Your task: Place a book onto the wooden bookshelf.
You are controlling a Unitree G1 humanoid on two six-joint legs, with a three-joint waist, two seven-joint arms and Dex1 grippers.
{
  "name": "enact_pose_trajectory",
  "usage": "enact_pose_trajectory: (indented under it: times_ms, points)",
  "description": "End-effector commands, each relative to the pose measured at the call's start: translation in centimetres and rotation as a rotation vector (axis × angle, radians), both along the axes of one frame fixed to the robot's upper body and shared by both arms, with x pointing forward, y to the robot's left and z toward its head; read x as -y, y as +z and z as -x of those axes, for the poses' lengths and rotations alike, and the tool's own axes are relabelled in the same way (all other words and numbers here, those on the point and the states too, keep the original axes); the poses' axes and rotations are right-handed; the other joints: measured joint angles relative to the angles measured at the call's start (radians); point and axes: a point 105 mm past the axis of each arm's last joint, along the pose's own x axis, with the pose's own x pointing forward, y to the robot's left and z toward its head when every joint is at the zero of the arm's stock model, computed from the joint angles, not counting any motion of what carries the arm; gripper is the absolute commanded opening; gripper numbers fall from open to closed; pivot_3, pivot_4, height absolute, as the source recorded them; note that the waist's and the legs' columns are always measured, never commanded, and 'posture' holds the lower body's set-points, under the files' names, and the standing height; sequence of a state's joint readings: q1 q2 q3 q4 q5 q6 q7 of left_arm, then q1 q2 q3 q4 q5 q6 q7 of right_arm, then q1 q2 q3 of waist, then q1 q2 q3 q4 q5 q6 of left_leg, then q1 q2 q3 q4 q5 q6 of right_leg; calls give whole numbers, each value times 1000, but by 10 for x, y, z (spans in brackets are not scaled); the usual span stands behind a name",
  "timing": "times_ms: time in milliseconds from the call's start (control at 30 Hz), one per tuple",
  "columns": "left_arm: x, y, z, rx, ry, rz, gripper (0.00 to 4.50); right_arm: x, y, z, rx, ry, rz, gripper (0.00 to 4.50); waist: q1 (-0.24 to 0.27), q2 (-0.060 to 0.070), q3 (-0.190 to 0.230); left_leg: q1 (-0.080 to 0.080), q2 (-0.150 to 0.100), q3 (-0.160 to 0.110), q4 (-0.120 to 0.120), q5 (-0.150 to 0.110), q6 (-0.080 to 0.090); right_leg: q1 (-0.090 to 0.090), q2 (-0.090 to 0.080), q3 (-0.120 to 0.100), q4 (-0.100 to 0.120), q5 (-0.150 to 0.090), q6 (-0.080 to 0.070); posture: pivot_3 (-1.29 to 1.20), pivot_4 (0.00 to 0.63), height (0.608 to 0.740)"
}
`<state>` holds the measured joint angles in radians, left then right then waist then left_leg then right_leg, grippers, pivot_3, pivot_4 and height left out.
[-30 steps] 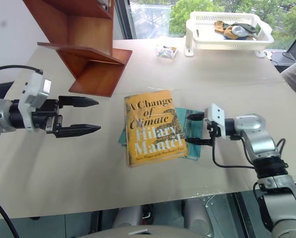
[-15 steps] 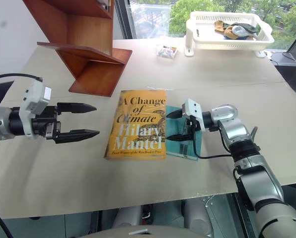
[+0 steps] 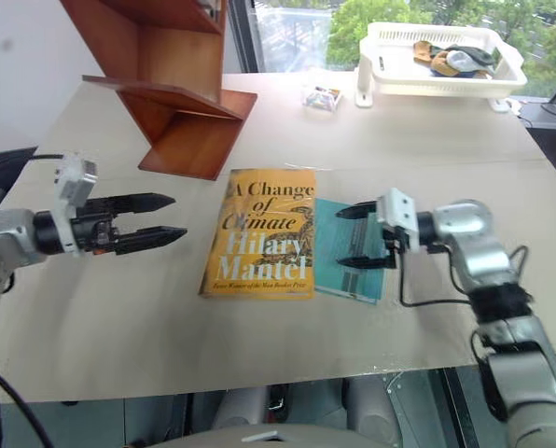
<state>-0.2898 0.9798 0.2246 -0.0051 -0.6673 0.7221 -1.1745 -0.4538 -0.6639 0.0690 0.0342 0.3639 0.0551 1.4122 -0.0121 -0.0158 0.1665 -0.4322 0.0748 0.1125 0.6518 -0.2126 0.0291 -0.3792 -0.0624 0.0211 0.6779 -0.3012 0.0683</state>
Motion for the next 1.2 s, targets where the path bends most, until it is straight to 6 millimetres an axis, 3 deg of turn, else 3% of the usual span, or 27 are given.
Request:
enact_pose_trajectory:
  times_ms: [33, 167, 400, 567, 767, 967, 1200]
  points:
    - [7, -6, -4, -84, -3, 108, 4435, 3, 34, 25, 79, 12, -78, 4500, 1, -1, 0, 0, 0, 0, 0, 0, 0, 0, 0, 0, 0, 0, 0, 0, 150, 740]
    - [14, -28, -4, -244, -4, 188, 4435, 13, 42, 58, 44, -15, -115, 4500, 2, -2, -1, 0, 0, -2, 0, -1, 2, 1, 0, -1, 0, 0, 0, 0, 150, 740]
    - [26, -46, -6, -428, -14, 357, 4435, 31, 84, 93, -115, -135, -313, 4500, 1, -5, -2, 0, -1, -8, 1, -3, 4, 2, 0, -1, 1, 0, 0, 0, 150, 740]
    - [33, -43, -13, -504, -37, 505, 4435, 55, 94, 103, -160, -246, -318, 4500, 5, -7, -3, 0, -1, -10, 1, -3, 5, 2, -1, -2, 0, 0, 0, 0, 150, 740]
    - [27, -38, -19, -566, -35, 638, 4435, 91, 107, 115, -189, -353, -306, 4500, 6, -8, -3, -1, -1, -10, 1, -3, 5, 2, -1, -2, 0, 0, 0, 0, 150, 740]
    - [30, -39, -27, -614, -36, 700, 4435, 93, 104, 126, -247, -336, -297, 4500, 4, -9, -3, -1, -1, -11, 1, -3, 5, 2, -1, -3, 0, 0, 0, 0, 150, 740]
    - [39, -51, -25, -679, -65, 690, 4435, 93, 99, 124, -238, -347, -305, 4500, 3, -9, -3, -1, -2, -12, 1, -3, 5, 2, -1, -3, 0, 0, 0, 0, 150, 740]
